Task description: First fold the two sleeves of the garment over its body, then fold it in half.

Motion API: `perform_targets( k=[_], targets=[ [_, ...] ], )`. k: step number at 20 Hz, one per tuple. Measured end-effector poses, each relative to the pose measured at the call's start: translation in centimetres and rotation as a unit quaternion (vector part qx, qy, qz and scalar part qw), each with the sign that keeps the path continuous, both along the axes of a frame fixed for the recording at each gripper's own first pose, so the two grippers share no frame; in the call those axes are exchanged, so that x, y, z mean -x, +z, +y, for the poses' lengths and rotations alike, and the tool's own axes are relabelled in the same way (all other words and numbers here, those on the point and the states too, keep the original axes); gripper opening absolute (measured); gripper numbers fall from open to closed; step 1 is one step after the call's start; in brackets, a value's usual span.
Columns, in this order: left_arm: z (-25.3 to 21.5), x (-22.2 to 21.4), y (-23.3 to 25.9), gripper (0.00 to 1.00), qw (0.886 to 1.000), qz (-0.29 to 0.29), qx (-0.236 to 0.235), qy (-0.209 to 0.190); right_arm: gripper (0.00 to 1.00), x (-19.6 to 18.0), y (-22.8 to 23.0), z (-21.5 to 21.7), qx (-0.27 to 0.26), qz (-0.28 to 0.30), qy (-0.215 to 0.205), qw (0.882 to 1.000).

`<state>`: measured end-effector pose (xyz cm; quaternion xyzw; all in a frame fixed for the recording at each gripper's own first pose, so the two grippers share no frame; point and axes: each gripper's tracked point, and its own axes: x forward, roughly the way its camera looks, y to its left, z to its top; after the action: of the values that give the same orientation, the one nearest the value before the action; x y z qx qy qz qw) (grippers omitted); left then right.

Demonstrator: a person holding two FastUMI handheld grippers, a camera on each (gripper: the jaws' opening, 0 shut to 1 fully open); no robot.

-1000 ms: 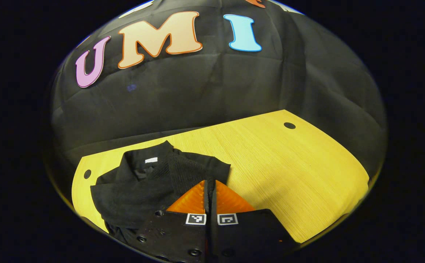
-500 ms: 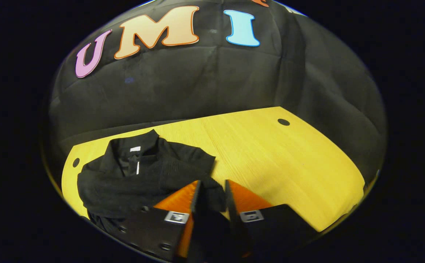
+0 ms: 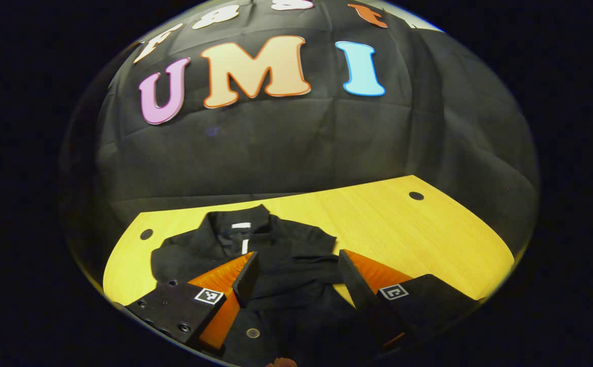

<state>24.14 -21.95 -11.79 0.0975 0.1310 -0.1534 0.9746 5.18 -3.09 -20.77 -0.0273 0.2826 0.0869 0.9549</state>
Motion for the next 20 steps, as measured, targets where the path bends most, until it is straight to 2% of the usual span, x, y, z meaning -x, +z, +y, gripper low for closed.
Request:
perform_targets(
  k=[5, 12, 19, 20],
  targets=[
    [8.3, 2.6, 0.7, 0.95, 0.998, -0.014, -0.009, 0.053, 0.98, -0.1, -0.8, 1.4, 0.005, 0.002, 0.027, 1.0],
    [20.2, 9.1, -2.9, 0.95, 0.989, 0.01, -0.019, 0.147, 0.98, -0.4, -2.8, 2.5, 0.021, 0.019, 0.056, 0.998],
    [27.9, 16.2, -7.6, 0.95, 0.978, 0.043, -0.025, 0.203, 0.98, -0.5, -6.3, 3.0, 0.032, 0.05, 0.074, 0.995],
    [28.5, 16.9, -8.1, 1.0, 0.976, 0.049, -0.023, 0.211, 0.98, -0.5, -6.7, 3.0, 0.031, 0.054, 0.075, 0.995]
  ],
)
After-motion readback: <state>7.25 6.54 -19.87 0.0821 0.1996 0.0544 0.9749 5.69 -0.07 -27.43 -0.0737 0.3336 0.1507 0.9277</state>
